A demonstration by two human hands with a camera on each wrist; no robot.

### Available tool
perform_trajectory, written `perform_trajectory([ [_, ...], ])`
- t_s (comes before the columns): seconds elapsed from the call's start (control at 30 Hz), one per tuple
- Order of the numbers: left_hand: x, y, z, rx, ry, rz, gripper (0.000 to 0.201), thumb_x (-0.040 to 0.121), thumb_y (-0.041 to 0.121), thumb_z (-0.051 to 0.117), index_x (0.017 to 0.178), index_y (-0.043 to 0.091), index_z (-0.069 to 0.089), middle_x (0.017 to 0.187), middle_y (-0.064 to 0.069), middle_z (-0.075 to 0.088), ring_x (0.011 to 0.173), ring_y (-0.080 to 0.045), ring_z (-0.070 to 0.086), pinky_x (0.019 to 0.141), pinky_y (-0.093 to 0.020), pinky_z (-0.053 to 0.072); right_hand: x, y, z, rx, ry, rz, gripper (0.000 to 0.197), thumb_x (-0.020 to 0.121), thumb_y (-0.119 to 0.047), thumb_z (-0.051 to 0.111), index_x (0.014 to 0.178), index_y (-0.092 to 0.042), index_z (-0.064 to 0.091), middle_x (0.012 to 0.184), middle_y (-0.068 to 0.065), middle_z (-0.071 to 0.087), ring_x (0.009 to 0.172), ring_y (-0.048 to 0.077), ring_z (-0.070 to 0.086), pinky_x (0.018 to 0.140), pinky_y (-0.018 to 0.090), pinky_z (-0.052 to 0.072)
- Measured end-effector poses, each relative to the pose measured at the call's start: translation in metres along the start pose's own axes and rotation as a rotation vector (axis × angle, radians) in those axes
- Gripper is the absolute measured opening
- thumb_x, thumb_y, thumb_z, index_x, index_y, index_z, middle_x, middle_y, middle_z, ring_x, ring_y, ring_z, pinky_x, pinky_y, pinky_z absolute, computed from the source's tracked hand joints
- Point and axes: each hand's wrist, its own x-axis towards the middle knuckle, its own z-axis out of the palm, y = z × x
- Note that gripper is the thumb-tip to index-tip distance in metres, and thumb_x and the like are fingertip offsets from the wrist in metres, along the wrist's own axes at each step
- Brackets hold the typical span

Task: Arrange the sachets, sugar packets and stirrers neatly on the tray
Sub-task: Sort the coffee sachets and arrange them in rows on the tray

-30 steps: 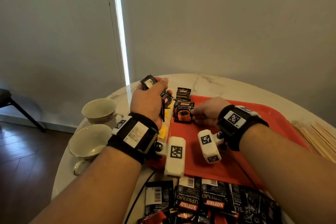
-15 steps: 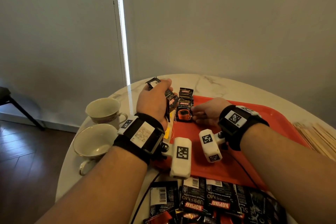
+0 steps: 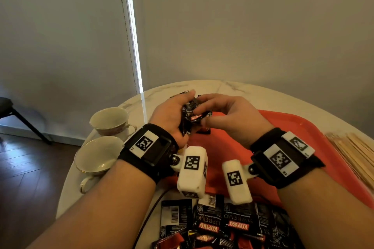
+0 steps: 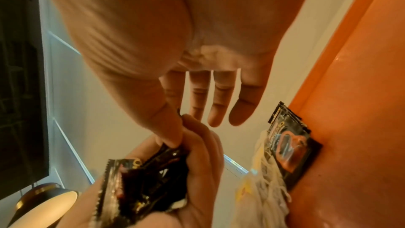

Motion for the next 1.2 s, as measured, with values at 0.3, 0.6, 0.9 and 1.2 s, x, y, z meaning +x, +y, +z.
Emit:
perform_trajectory([
  [0.3,-0.010,-0.004,0.013,0.067,0.067,0.208,0.036,0.090,0.039,0.077,0.110,0.012,0.066,0.077,-0.003,0.067,0.051,-0.010,0.055,0.040,-0.022,0.045,0.007,0.016,-0.008,0.341,0.292,0.025,0.012,0.089,-0.001,0.071,0.088,-0.013,0.074,0.105,-0.001,0.074,0.087,0.006,0.070,0.069,0.023,0.054],
  [0.6,-0.015,-0.011,0.015,0.317,0.041,0.376,0.011,0.097,0.003,0.066,0.107,0.006,0.064,0.066,0.000,0.064,0.040,-0.003,0.052,0.036,-0.016,0.039,0.008,0.012,-0.015,0.505,0.386,0.078,0.009,0.099,-0.010,0.060,0.090,-0.011,0.062,0.081,0.003,0.069,0.064,0.011,0.064,0.052,0.023,0.050],
  [0.9,-0.011,-0.019,0.015,0.446,0.002,0.396,0.013,0.095,-0.002,0.067,0.091,0.009,0.063,0.061,0.002,0.063,0.048,-0.010,0.050,0.040,-0.019,0.041,0.009,0.014,-0.021,0.413,0.592,0.030,0.007,0.088,-0.005,0.075,0.088,-0.009,0.069,0.079,0.011,0.071,0.068,0.022,0.067,0.054,0.028,0.056],
  [1.2,-0.007,-0.019,0.015,0.345,0.105,0.391,0.012,0.099,0.001,0.063,0.094,0.011,0.061,0.062,0.000,0.062,0.040,-0.005,0.054,0.036,-0.019,0.041,0.009,0.012,-0.016,0.613,0.347,0.200,0.012,0.096,-0.006,0.064,0.108,-0.008,0.067,0.092,0.009,0.074,0.071,0.017,0.071,0.061,0.027,0.059],
])
